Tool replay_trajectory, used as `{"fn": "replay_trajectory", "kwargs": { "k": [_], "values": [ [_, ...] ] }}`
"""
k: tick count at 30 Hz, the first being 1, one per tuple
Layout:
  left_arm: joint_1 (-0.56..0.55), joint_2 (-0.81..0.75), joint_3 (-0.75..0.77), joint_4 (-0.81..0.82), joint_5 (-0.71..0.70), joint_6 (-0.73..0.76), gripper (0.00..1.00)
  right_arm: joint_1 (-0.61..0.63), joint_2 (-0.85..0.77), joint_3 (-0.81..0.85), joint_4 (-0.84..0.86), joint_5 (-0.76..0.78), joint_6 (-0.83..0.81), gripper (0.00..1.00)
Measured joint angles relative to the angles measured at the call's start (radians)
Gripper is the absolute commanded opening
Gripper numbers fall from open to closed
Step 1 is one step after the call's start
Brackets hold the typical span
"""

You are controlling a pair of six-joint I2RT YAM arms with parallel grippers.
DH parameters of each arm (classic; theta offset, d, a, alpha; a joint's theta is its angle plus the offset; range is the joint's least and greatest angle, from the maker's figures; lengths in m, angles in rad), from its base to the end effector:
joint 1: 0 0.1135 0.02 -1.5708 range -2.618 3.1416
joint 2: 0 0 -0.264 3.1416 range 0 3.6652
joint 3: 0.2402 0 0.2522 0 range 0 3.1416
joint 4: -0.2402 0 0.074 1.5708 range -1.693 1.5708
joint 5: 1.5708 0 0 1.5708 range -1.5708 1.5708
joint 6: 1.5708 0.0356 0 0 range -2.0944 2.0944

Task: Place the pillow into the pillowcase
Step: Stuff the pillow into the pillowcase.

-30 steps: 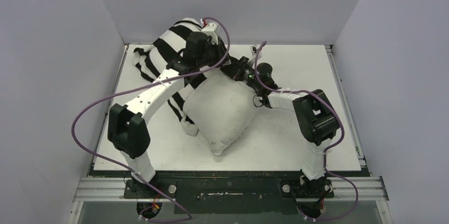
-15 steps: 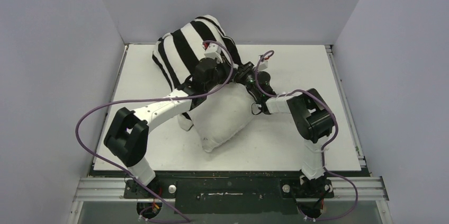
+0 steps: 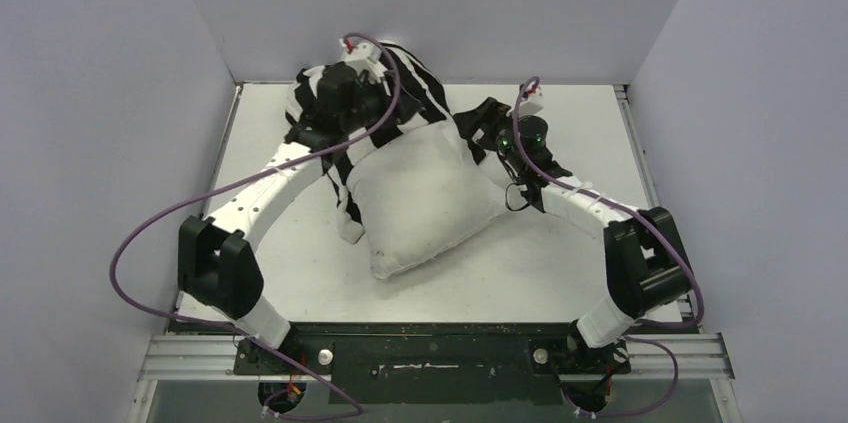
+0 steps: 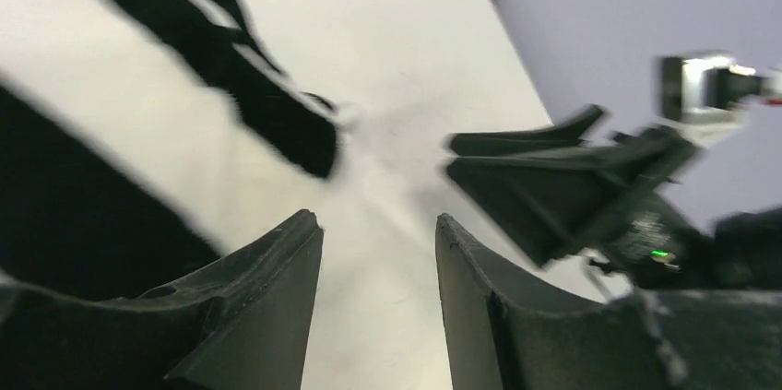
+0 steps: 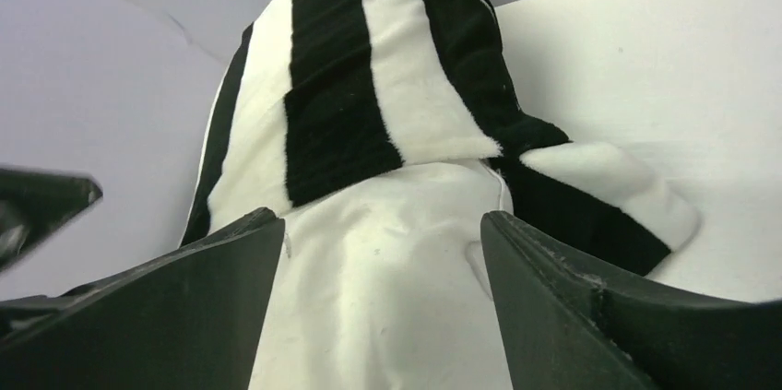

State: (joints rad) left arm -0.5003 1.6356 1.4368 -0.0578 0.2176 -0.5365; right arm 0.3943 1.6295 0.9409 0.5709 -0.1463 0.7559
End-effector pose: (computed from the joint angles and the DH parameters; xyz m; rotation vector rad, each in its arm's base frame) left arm 0.3423 -0.1959 0.3598 0.1268 1.9188 -0.9143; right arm 0.3407 0.1474 0.2549 0.2063 1.7743 0.9713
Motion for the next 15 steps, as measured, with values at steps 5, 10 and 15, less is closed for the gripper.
{"fn": "replay_trajectory", "kwargs": {
  "k": [5, 10, 15],
  "values": [
    [0.202, -0.143, -0.134, -0.042, 0.034, 0.031, 0.46, 0.034, -0.092, 0.105, -0.221, -0.016, -0.179, 1.0],
    [0.355, -0.261, -0.381, -0.026, 0.119, 0.016, 0.48, 0.179, -0.095, 0.198, -0.389, 0.025, -0.366, 1.0],
    [0.392, -0.23, -0.492, 0.035, 0.21, -0.004, 0.54, 0.352, -0.056, 0.283, -0.512, 0.108, -0.51, 1.0]
  ]
}}
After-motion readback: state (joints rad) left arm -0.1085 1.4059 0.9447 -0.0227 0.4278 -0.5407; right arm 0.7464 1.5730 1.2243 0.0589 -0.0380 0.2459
